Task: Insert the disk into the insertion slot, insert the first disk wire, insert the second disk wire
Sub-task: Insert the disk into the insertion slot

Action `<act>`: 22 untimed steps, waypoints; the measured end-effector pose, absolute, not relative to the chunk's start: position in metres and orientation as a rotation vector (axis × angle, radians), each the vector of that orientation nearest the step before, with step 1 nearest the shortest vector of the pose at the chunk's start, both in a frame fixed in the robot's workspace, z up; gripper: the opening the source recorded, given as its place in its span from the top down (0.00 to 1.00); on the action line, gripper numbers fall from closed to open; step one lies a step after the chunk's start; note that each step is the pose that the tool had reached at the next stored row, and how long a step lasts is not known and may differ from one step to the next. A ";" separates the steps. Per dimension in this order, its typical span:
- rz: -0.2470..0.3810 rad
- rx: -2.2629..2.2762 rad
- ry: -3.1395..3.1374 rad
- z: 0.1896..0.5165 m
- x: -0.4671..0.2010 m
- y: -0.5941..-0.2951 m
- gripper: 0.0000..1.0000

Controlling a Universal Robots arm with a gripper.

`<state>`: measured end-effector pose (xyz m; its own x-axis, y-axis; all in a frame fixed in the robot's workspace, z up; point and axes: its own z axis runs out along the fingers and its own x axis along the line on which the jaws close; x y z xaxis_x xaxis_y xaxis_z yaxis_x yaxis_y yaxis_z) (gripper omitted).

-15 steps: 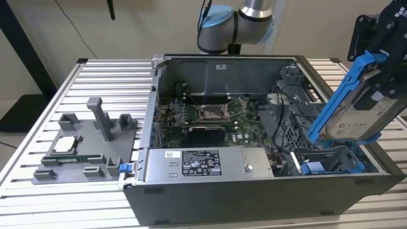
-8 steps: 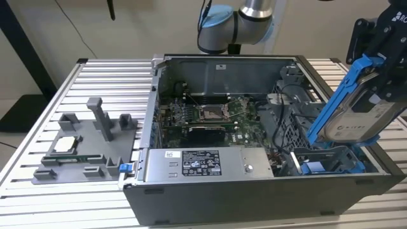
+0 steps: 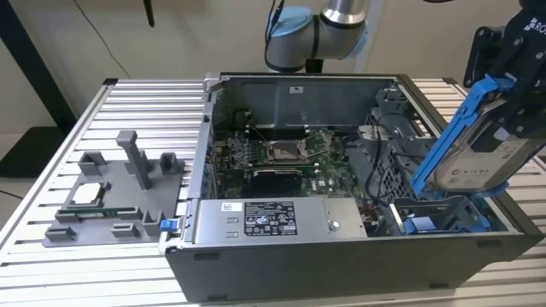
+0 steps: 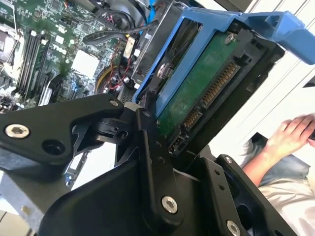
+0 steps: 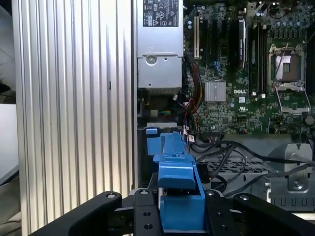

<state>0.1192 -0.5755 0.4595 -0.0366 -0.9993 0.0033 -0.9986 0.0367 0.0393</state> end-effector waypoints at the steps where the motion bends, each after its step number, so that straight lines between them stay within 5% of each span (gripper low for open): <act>1: -0.041 2.160 -2.240 0.459 0.119 -0.575 1.00; 22: -0.041 2.157 -2.244 0.437 0.119 -0.575 1.00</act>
